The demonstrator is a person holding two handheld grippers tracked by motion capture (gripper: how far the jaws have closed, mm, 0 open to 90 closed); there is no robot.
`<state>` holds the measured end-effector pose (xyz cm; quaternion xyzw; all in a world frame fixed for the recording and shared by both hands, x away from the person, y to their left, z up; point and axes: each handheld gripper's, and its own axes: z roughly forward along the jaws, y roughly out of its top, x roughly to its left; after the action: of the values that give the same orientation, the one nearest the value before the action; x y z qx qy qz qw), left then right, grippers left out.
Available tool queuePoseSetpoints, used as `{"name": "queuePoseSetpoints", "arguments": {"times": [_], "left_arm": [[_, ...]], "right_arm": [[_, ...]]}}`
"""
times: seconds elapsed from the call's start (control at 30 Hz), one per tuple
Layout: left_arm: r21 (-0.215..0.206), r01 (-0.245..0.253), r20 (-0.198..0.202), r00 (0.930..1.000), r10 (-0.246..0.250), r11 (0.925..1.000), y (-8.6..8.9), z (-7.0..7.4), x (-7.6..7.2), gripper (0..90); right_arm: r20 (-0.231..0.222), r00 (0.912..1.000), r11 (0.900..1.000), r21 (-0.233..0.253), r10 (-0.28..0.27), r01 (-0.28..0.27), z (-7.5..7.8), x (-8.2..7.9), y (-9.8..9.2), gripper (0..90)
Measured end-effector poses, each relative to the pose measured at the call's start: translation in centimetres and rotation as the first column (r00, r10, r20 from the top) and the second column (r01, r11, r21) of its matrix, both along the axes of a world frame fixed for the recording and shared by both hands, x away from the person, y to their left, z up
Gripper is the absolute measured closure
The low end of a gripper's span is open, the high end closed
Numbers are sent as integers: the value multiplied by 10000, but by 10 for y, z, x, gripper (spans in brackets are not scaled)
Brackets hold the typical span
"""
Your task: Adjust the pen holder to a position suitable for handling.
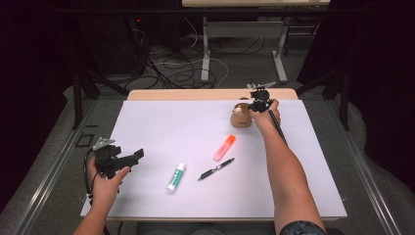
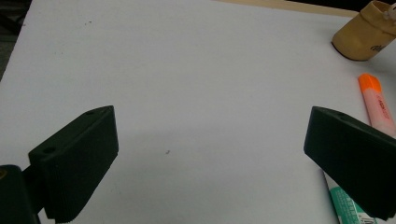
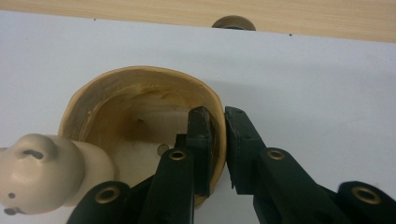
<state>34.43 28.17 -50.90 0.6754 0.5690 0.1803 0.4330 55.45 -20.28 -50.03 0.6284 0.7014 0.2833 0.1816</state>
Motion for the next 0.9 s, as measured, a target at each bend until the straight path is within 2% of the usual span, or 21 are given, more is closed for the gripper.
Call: {"name": "queuePoseSetpoints", "arguments": {"times": [0.17,0.2,0.3,0.37,0.4,0.5,0.67,0.9], "left_arm": [[35,24,-61,10000,-24,10000,0,0,0,32],[-13,-23,37,10000,23,10000,0,0,0,32],[24,17,-39,10000,-17,10000,0,0,0,33],[-7,-49,52,10000,49,10000,-1,-1,0,33],[-25,-33,45,10000,33,10000,-1,-1,0,34],[27,65,-11,10000,-65,10000,-1,-1,1,34],[31,115,-11,9999,-115,9999,-3,-1,1,34],[101,177,-75,9998,-177,9998,-4,-2,3,35]], "right_arm": [[28,9999,9999,-57,-157,158,0,-1,1,820],[21,9998,9998,-56,-176,176,1,-2,1,821],[-66,9996,9997,4,-258,258,1,-3,1,822],[-123,9992,9993,92,-371,372,2,-3,1,823],[-111,9993,9990,262,-358,361,2,-4,0,825],[-215,9989,9988,254,-421,427,4,-6,-1,827],[-59,9983,9973,461,-574,576,3,-10,-2,829],[-19,9987,9977,449,-511,511,4,-15,-1,832]]}}
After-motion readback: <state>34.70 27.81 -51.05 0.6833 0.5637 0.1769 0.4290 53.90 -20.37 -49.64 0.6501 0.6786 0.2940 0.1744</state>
